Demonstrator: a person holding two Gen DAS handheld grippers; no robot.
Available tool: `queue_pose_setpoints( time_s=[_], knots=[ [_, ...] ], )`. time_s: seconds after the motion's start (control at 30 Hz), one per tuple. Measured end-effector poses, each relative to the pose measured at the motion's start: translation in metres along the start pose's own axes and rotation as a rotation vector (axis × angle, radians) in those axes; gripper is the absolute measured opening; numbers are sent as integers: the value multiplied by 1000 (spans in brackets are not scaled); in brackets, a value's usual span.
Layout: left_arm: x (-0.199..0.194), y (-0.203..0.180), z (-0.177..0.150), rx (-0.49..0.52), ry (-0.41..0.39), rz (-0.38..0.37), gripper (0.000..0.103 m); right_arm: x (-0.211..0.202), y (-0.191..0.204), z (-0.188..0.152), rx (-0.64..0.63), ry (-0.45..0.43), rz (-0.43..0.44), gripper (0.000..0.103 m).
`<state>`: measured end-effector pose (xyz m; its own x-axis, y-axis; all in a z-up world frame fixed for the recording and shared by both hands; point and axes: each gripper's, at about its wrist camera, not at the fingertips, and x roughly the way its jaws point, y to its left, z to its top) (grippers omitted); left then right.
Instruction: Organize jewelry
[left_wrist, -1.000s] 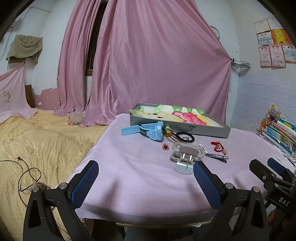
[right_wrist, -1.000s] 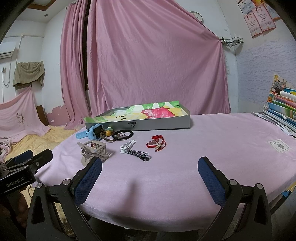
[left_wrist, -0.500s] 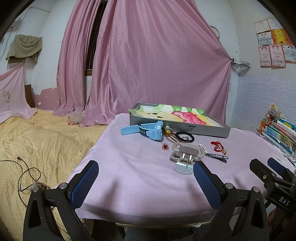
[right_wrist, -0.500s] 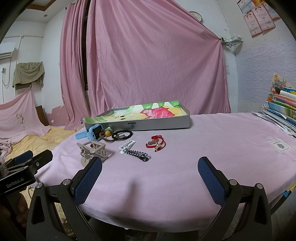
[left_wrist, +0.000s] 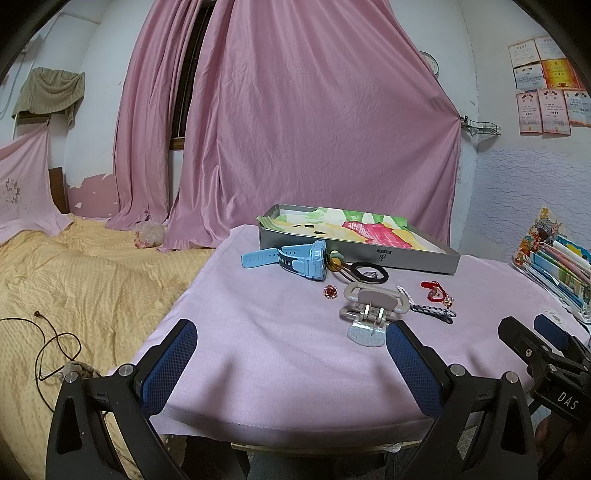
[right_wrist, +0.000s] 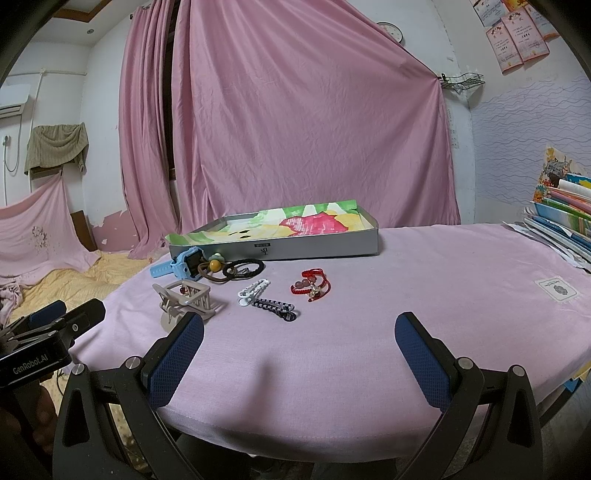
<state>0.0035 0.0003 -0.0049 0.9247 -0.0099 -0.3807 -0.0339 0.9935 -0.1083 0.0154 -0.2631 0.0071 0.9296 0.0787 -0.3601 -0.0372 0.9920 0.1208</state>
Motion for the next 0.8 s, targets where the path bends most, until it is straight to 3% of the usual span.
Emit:
queue_pose_setpoints(
  time_s=[0.6, 0.8],
  knots=[
    [3, -1, -2, 6, -3, 0, 103, -4, -2, 3, -24, -35, -25, 102],
    [18, -5, 5, 10, 41, -58, 103, 0, -15, 11, -6, -46, -26, 102]
  ],
)
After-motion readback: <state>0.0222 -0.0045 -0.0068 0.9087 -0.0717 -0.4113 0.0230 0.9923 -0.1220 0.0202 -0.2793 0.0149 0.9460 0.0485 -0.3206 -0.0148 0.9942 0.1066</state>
